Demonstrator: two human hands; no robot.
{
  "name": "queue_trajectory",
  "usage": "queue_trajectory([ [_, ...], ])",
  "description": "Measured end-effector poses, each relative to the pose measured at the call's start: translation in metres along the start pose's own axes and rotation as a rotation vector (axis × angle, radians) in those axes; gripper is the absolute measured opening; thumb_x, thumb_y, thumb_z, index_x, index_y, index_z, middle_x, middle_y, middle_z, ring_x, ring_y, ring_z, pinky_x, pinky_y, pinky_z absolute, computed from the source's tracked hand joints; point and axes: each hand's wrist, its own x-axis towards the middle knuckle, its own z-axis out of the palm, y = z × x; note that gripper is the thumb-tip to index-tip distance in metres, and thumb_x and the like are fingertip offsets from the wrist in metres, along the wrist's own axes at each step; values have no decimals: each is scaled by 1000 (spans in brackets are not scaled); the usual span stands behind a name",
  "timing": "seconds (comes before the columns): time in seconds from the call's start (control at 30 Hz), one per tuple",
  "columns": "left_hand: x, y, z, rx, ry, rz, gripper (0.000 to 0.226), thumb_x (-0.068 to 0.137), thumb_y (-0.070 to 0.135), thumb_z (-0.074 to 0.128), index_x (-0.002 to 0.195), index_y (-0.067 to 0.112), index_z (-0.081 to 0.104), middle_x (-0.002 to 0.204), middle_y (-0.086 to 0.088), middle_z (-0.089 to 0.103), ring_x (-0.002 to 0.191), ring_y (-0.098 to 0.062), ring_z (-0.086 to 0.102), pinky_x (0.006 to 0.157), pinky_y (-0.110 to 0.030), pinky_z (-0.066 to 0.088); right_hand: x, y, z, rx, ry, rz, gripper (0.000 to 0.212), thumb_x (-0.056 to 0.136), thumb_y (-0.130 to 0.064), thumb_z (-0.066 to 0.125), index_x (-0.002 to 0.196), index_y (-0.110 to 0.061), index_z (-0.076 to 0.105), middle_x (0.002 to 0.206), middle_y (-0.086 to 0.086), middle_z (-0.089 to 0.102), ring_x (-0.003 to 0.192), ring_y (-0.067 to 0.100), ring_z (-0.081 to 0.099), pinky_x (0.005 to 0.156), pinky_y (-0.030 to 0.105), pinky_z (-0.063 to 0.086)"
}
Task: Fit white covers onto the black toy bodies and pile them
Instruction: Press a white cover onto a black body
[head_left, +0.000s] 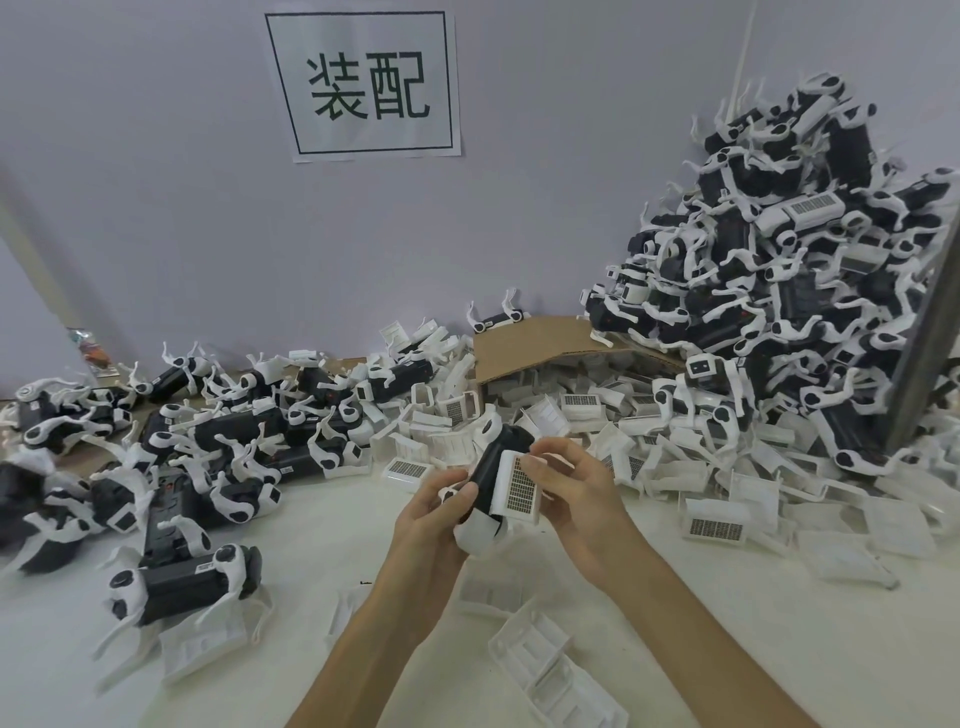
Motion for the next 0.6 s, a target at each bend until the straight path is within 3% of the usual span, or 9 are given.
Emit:
queue_trajectory([
  [0.17, 1, 0, -1, 7, 18, 13, 52, 71, 12, 83, 118, 7, 61, 107, -20, 72, 85, -25, 72, 63, -32, 58, 0, 1, -3, -112, -21, -36, 25, 74, 2, 76, 94, -8, 66, 83, 7, 71, 80, 19, 69, 67, 26, 57],
  [0.37, 2, -1, -3, 6, 47, 6, 50, 67, 7, 81, 113, 10, 64, 99, -17, 71, 80, -25, 71, 62, -30, 57, 0, 5, -4, -643, 86, -306, 20, 80, -10, 82, 89, -24, 70, 89, -11, 72, 81, 8, 67, 70, 23, 55],
  [0.5, 2, -1, -4, 11, 61, 11, 50, 70, 3, 78, 117, 9, 63, 98, -17, 73, 79, -25, 72, 61, -31, 58, 1, 7, -5, -691, 108, -283, 15, 82, -15, 82, 93, -20, 73, 93, -6, 72, 84, 12, 69, 75, 31, 58],
  [0.6, 3, -1, -5, 8, 94, 20, 58, 73, 8, 73, 128, 1, 57, 116, -27, 68, 90, -29, 71, 66, -34, 60, 1, 6, -3, -513, 93, -221, 9, 83, -9, 79, 89, -13, 73, 85, 0, 74, 80, 15, 72, 67, 27, 59],
])
